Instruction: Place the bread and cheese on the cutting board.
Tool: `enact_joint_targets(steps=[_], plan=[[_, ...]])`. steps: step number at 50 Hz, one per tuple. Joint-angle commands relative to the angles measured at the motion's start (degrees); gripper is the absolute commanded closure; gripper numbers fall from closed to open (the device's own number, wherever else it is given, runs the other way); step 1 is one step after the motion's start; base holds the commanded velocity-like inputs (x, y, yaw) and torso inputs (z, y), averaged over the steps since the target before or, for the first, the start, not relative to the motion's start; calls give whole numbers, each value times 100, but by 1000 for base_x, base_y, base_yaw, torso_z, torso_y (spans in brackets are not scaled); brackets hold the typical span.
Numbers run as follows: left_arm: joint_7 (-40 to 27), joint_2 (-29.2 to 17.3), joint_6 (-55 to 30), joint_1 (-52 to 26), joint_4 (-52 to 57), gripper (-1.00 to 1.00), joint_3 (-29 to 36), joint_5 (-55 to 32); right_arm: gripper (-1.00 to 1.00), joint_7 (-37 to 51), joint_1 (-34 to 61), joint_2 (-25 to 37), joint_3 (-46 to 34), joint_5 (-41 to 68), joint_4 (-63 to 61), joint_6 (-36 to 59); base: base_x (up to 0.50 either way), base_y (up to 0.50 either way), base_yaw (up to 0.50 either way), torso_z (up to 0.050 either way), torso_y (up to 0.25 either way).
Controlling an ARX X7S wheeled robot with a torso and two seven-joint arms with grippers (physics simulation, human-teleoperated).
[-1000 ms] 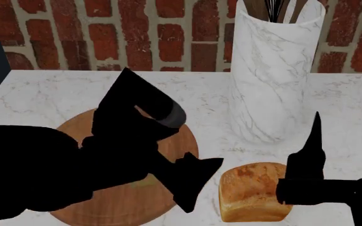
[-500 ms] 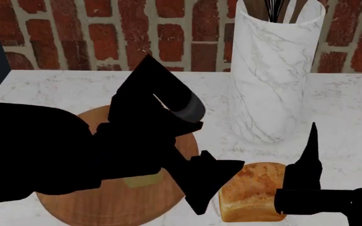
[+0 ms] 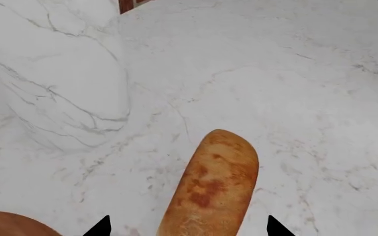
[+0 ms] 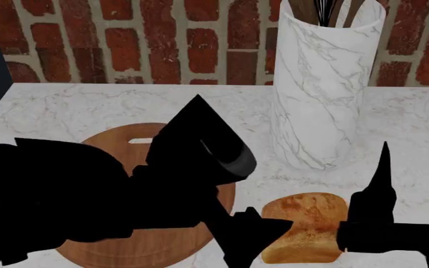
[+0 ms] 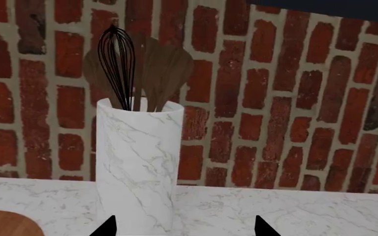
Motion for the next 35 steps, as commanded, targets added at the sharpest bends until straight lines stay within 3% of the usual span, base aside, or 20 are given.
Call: enact_joint_targets(steps=[1,27,30,35], plan=[[404,235,250,94,-136,-100,178,323,-100,-164,-195,-11,153,-135,22,-195,0,-3,0,0,0],[1154,916,1118,-72,-1701,-100,1056,762,-100,-681,-1362,-26,30,-920,352,-1399,0,0,0,0,0],[1107,928,1570,-291,-2055,-100,1636,310,-100,-720,-1432,-29,38,-956,379,-1478,0,0,0,0,0],[906,932,2695,-855,-2596,-100,3312,-1190,-100,-800,-1637,-46,65,-1046,401,-1636,0,0,0,0,0]])
